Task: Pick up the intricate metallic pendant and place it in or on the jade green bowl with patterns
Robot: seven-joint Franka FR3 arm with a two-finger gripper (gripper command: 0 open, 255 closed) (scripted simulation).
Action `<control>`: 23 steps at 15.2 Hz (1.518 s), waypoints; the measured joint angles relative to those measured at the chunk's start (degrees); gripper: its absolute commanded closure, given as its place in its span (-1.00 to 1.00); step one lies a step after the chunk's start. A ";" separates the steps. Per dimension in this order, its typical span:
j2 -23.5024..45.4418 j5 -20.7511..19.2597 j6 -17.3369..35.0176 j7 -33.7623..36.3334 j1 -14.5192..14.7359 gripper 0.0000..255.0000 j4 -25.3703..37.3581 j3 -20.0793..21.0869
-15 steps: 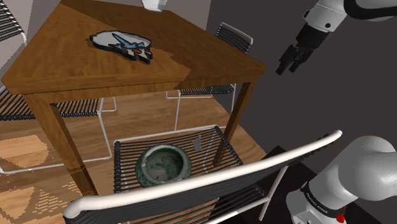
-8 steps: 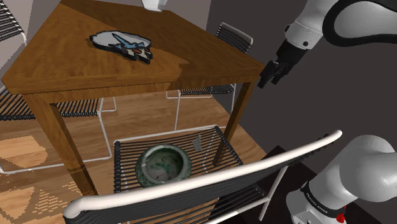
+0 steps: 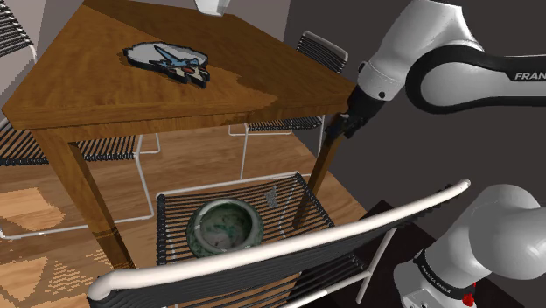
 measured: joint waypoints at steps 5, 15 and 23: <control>6.45 0.90 9.00 5.48 1.61 -1.00 -1.23 6.06; 23.08 -5.74 24.50 19.51 -0.21 -1.00 1.59 18.83; 29.43 -11.74 30.70 24.18 -2.91 -1.00 1.13 21.01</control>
